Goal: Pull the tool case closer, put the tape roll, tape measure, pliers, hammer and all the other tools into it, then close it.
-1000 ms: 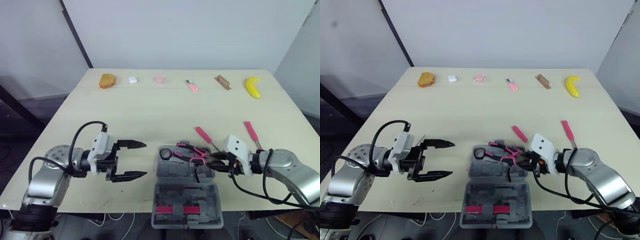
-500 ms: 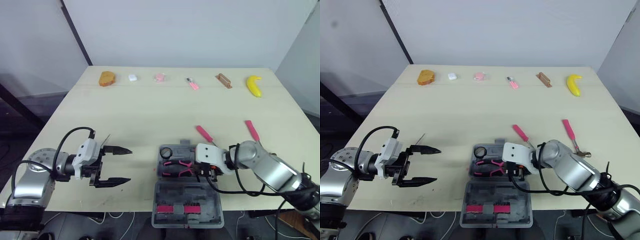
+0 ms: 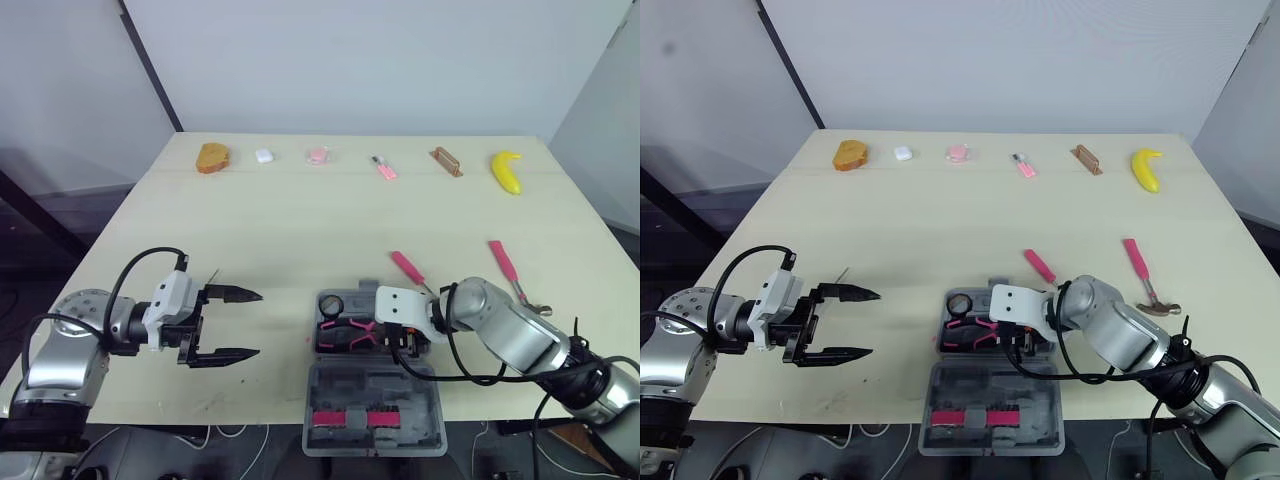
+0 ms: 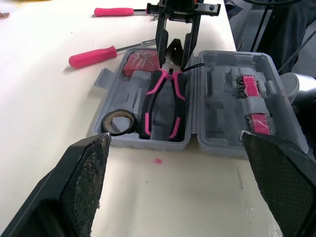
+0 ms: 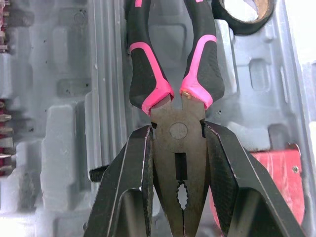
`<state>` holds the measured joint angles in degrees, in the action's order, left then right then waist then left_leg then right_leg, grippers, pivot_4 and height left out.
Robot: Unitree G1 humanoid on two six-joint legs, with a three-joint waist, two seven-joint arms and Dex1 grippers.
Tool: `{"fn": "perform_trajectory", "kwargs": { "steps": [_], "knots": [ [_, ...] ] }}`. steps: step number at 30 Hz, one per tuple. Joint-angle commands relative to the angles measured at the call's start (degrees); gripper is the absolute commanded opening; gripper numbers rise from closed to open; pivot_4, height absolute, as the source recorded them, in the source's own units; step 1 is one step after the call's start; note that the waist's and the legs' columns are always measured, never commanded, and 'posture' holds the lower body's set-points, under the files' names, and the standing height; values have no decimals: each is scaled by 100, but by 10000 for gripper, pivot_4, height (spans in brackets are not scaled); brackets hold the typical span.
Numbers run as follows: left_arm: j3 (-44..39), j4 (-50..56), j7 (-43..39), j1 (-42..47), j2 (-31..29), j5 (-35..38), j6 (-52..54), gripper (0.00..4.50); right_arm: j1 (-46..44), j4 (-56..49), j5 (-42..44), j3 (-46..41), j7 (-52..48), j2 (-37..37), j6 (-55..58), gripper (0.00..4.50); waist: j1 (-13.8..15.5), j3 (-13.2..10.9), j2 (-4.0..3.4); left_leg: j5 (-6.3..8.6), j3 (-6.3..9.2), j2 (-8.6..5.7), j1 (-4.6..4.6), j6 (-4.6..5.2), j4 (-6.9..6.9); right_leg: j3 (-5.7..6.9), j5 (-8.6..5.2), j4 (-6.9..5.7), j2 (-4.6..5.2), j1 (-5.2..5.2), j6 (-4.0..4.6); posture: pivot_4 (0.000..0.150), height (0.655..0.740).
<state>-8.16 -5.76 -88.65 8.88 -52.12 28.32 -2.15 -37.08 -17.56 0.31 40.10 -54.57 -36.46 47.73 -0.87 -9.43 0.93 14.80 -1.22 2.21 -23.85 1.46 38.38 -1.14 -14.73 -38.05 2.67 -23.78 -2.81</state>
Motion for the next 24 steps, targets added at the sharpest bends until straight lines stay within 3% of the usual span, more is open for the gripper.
{"fn": "perform_trajectory", "kwargs": {
  "steps": [1,3,6,8,14,17,20,21,22,24],
  "knots": [
    [-8,100,-163,59,10,95,-23,45000,-5,40,-124,2,-13,55,-263,9414,-4,0,0,0,0,0,0,0,0,0,0,-1,0,0,0,1500,7400],
    [-32,95,-169,23,19,107,-34,45000,37,72,-162,-48,-23,41,-346,20009,-4,0,0,0,0,0,1,0,0,1,0,-3,-1,0,0,1500,7400],
    [-31,104,-131,4,53,111,-22,45000,74,47,-110,-168,-61,56,-329,31302,6,0,0,0,0,0,1,0,1,1,0,-4,-1,0,0,1500,7400],
    [-20,103,-115,-4,85,103,-31,45000,82,-35,-13,-303,-95,70,-274,43184,7,0,0,0,-1,0,1,0,3,0,0,-3,0,1,0,1500,7400],
    [1,74,-70,41,172,67,-28,45000,338,-31,566,-1008,-6,532,-560,44437,3,1,1,0,1,0,2,0,3,4,0,-4,-1,7,0,1500,7400],
    [3,53,-64,53,194,59,-33,45000,586,184,819,-1342,92,933,-1114,36077,7,2,2,0,0,0,3,0,3,9,0,-4,-3,10,0,1500,7400],
    [12,96,-71,7,206,62,-22,45000,735,559,573,-1216,106,957,-1719,22403,11,1,2,0,-1,-1,3,0,3,8,1,-3,-1,11,-1,1500,7400],
    [8,109,-77,-14,205,68,-17,45000,753,710,506,-1204,152,989,-1854,20696,13,1,2,0,-1,-2,3,0,4,8,1,-2,0,12,-1,1500,7400],
    [4,114,-82,-27,204,71,-17,45000,768,875,471,-1232,208,1044,-1990,12801,13,1,2,0,-2,-3,3,0,8,6,1,-2,1,13,-2,1500,7400],
    [-6,120,-78,-40,202,76,-16,45000,788,1143,409,-1249,234,1080,-2213,3803,9,2,2,0,-3,-3,4,0,10,5,1,-3,0,13,-2,1500,7400]
  ]
}}
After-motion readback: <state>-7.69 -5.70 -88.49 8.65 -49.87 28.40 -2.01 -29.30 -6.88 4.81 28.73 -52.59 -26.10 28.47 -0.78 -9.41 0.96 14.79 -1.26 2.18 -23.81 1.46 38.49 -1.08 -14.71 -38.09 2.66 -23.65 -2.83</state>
